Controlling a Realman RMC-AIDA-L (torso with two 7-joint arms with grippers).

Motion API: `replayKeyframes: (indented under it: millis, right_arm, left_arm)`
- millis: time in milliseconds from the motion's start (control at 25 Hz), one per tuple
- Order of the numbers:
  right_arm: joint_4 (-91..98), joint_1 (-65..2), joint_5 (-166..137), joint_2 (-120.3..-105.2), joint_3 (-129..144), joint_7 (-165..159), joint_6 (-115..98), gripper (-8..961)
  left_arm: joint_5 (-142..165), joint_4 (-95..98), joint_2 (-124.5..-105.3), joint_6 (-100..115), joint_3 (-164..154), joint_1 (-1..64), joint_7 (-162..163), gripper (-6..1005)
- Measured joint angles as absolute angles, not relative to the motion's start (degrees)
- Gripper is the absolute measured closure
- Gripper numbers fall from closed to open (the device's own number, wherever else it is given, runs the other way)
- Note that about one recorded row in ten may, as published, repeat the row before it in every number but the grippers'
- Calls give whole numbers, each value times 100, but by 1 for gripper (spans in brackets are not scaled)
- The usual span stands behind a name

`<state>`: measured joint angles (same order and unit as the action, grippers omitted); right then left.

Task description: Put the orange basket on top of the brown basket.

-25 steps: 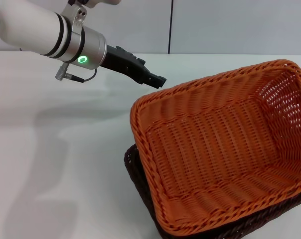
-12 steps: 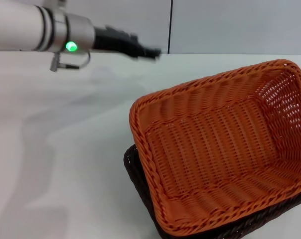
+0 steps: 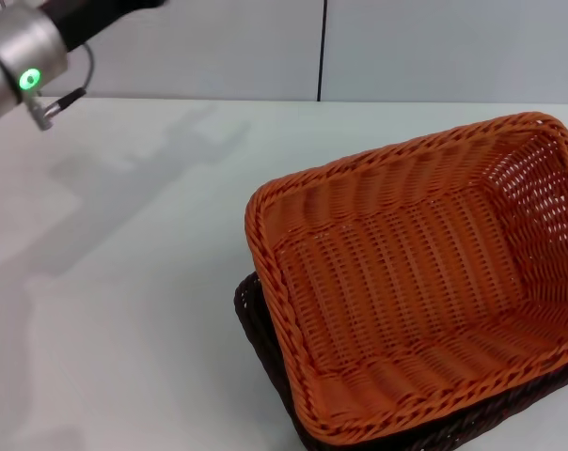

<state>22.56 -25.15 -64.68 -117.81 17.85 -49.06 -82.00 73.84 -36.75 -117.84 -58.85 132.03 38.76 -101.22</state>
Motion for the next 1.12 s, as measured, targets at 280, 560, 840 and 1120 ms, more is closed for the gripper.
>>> replayKeyframes:
  millis: [280,560,840,1120]
  right_arm:
    - [1547,-2800,-5493,-11806,1791,-3486,-8162,272]
    - [1410,-3088,-5460,-11822,1815,-3277,-7746,272]
    - [1224,-3406,-5454,-11833,1806,-3249,-7451,272]
    - [1212,-3583,-5448,-11838,1827,-3237,-7178,272]
  left_arm:
    - [5847,-2845,-11786,-6817,13352,3508,-11178,165]
    - [5674,-2644,-11785,-7068,13367,3262,-11199,165]
    - [5677,-2526,-11746,-7144,13316,3143,-11162,165]
    - [5771,-2317,-11671,-7154,13136,3138,-11155,165]
